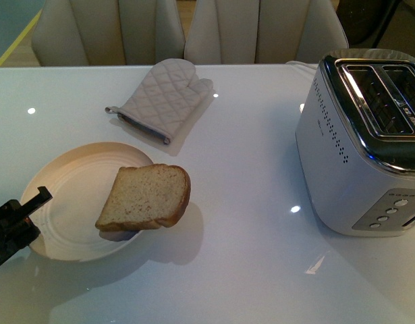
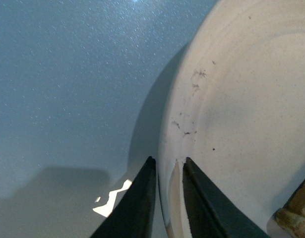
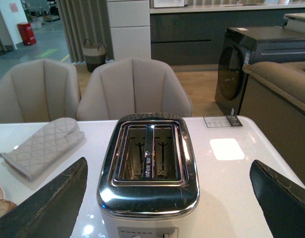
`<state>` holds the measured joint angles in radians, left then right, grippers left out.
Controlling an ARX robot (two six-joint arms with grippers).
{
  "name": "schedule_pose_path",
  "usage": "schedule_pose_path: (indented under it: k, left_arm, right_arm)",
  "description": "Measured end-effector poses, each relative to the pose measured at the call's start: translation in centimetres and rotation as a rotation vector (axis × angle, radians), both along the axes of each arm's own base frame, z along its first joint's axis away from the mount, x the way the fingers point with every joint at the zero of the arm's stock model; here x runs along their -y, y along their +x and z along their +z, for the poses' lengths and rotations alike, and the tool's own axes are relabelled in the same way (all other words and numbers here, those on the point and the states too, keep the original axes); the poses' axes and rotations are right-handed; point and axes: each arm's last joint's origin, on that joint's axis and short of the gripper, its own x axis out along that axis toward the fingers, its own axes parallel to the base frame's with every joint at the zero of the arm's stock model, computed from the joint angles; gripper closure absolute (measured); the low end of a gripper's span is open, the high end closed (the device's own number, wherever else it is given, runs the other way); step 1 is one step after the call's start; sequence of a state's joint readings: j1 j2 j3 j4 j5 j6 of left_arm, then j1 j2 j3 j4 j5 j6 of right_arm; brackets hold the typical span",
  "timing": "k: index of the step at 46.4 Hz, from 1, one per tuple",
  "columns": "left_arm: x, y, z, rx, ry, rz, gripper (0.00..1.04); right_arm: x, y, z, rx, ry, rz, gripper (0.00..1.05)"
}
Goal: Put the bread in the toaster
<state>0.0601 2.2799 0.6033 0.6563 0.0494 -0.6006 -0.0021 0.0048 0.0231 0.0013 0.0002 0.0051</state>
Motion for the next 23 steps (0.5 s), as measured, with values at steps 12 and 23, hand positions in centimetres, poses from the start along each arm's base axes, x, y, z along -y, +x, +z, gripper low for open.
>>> schedule_pose_path:
  k: [12,23]
  left_arm:
    - [-0.6,-0.3,2.9,0.089,-0.010,0.036,0.36]
    - [-2.6,-1.3,9.1,0.262,0.025,0.092,0.06]
  right_arm:
    - [0.0,0.0,0.0,0.000,0.000,0.000,0.09]
    - [0.0,0.0,0.0,0.000,0.000,0.000,0.09]
